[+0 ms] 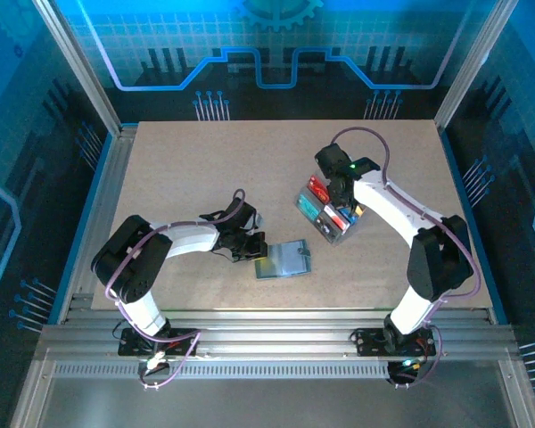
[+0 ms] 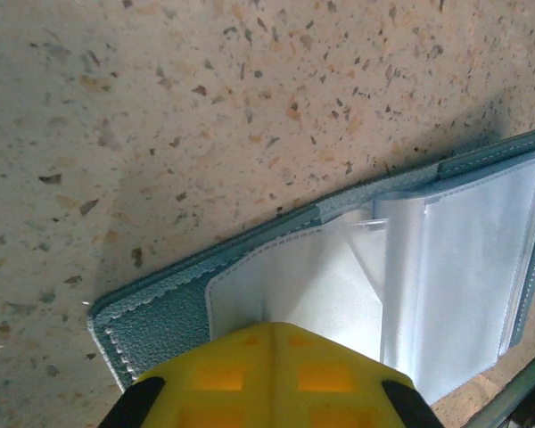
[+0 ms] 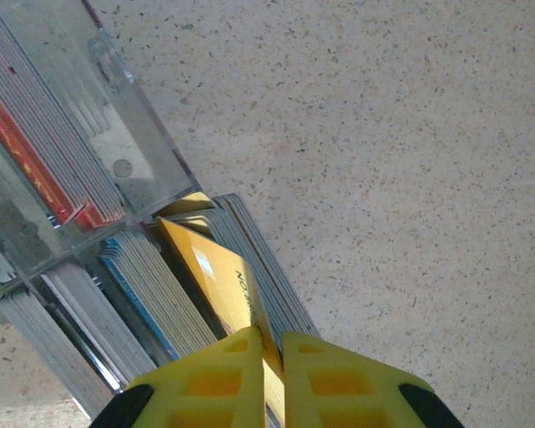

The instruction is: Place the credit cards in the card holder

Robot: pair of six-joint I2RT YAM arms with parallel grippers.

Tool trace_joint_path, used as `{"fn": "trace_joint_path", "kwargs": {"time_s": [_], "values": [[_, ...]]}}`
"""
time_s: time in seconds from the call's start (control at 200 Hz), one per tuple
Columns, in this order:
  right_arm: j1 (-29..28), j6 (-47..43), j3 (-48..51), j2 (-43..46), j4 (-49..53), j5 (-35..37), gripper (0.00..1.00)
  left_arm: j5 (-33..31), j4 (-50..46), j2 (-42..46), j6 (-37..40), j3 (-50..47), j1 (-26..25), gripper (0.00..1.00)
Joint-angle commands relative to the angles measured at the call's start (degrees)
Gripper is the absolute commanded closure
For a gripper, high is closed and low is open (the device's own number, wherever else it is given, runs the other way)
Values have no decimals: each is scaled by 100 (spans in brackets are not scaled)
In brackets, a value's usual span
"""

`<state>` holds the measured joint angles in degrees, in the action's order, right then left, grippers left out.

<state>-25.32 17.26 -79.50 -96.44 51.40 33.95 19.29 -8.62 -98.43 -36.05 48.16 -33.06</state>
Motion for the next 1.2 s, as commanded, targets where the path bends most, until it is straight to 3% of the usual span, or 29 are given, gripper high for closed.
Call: {"fn": "trace_joint_path", "kwargs": {"time_s": [0.0,0.425,0.71,1.196], "values": [[69,-86,-214,148,140,-169,91,22,-25,-146,-86,-133,-11,100],[70,-206,-432,125,309,-309,100,40,-25,-143,-96,-133,-13,100],[63,-240,-556,220,415,-293,100,31,-63,-117,-102,-131,-16,100],[-104,-253,-693,507,406,308,100,22,-96,-79,-106,-118,-16,100]]}}
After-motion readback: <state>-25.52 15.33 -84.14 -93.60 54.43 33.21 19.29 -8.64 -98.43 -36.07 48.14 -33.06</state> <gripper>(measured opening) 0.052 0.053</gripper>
